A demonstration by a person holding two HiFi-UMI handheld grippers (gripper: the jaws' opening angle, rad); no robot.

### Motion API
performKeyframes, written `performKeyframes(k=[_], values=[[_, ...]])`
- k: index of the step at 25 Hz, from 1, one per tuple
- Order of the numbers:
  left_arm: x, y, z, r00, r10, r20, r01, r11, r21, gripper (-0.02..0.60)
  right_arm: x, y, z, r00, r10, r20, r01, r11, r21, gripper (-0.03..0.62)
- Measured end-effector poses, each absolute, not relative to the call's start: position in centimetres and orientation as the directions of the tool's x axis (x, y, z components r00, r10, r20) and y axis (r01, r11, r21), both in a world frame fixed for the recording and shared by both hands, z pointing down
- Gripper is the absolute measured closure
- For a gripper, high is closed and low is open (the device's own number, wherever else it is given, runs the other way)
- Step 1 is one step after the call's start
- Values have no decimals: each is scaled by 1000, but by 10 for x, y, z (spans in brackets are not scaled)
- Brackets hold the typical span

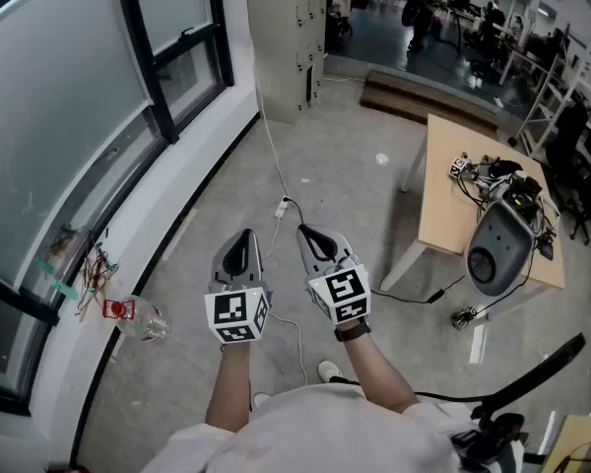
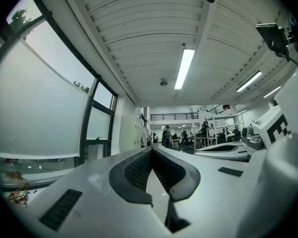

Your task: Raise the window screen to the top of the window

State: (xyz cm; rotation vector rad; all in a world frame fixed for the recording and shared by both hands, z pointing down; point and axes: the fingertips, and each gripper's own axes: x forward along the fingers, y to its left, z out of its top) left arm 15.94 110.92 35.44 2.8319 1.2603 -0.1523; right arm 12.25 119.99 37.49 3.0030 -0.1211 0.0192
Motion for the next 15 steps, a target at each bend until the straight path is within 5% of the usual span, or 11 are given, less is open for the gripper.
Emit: performKeyframes(k=[15], values=[[100, 1223, 357, 576, 810, -112, 816, -578, 11, 581, 38, 1331, 377, 992, 123, 5, 122, -989, 89, 591]])
